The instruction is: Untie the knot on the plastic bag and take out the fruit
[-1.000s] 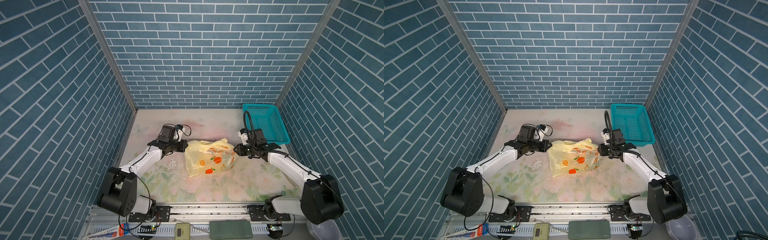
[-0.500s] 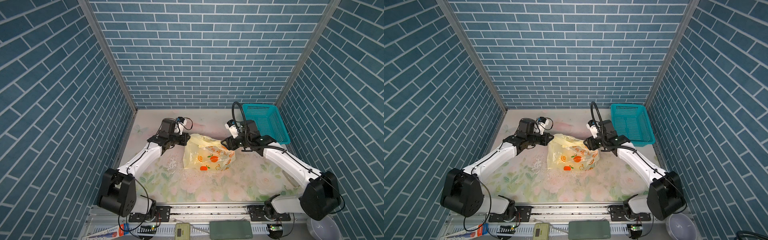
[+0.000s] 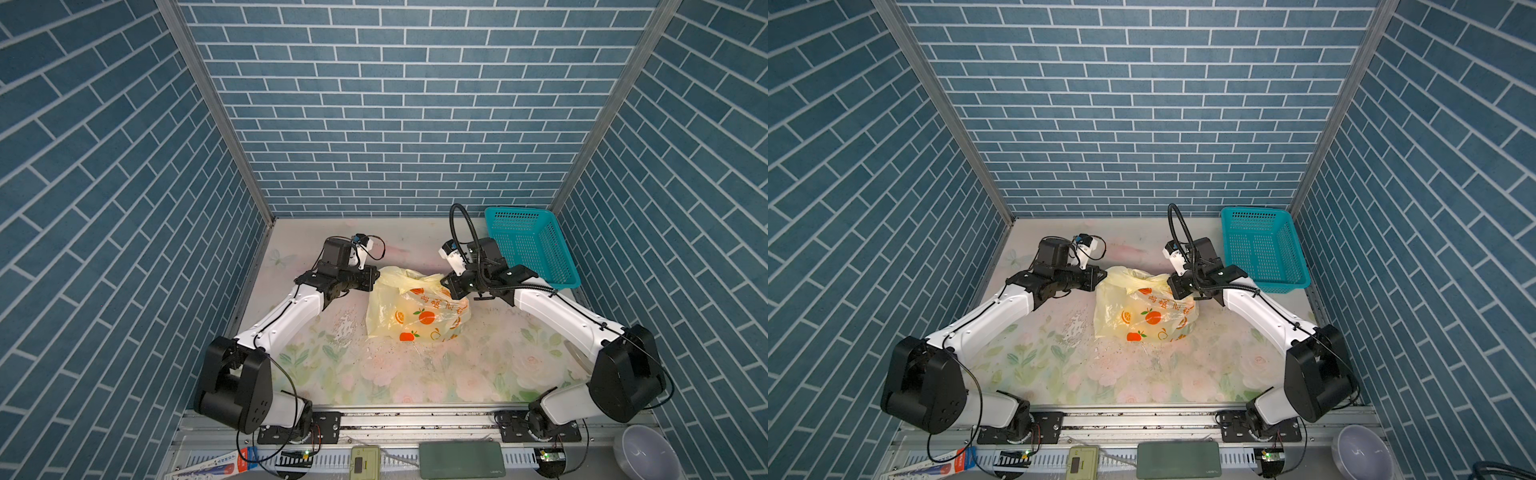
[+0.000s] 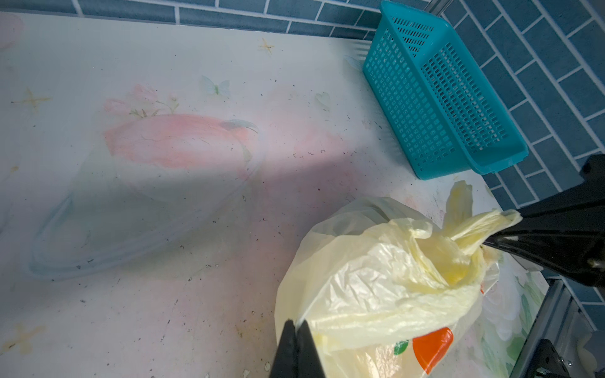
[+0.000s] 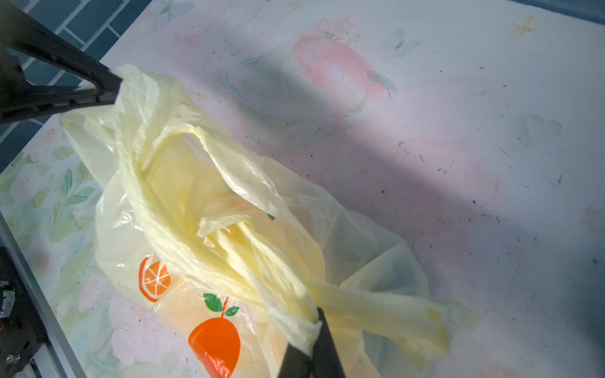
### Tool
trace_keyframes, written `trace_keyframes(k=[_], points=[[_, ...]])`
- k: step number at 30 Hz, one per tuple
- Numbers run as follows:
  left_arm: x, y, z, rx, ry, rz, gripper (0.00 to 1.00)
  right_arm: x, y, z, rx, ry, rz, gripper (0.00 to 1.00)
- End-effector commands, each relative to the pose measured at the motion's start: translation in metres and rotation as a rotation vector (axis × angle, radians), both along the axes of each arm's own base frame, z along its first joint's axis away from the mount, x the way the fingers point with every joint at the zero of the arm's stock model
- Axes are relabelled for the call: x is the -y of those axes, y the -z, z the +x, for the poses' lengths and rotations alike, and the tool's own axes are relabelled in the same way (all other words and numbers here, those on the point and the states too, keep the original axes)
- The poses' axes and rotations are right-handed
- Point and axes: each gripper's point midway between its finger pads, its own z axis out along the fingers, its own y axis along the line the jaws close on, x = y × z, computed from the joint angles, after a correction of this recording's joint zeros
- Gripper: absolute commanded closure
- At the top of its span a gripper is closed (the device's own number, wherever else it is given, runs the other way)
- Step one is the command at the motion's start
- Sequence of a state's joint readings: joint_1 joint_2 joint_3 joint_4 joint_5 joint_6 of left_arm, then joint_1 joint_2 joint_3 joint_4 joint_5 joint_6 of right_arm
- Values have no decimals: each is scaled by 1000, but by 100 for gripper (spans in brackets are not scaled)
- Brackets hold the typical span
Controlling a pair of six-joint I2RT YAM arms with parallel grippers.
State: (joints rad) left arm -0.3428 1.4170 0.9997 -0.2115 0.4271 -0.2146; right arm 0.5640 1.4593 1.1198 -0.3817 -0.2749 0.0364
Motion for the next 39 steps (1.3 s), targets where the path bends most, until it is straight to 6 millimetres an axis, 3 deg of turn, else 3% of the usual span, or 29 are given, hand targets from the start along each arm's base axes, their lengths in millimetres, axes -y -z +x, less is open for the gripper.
trace_keyframes(k=[1, 2, 4, 6, 12, 18, 24, 30, 37, 39], points=[[-4, 5, 0, -11, -19, 48, 56, 5, -19, -1, 53, 4, 4, 100], [-2, 0, -2, 14, -11, 76, 38, 5, -21, -3, 48, 0, 13, 100], [11, -13, -9, 86, 56, 158, 16, 3, -24, -6, 36, -11, 33, 100], [30, -23, -19, 133, 151, 203, 6, -1, -25, -9, 23, -23, 54, 100], [79, -37, -42, 239, 353, 208, 0, -7, -31, -10, 7, -35, 88, 100], [102, -27, -43, 268, 419, 269, 3, -9, -39, -10, 18, -41, 107, 100], [115, -20, -27, 303, 436, 322, 18, -10, -41, -12, 17, -42, 126, 100], [113, -17, -18, 316, 417, 370, 55, -6, -42, -13, 23, -22, 125, 100], [102, -15, -24, 313, 417, 407, 86, 2, -42, -11, 26, 23, 127, 100], [97, -21, -27, 328, 403, 394, 90, 10, -39, -7, 20, 59, 124, 100]])
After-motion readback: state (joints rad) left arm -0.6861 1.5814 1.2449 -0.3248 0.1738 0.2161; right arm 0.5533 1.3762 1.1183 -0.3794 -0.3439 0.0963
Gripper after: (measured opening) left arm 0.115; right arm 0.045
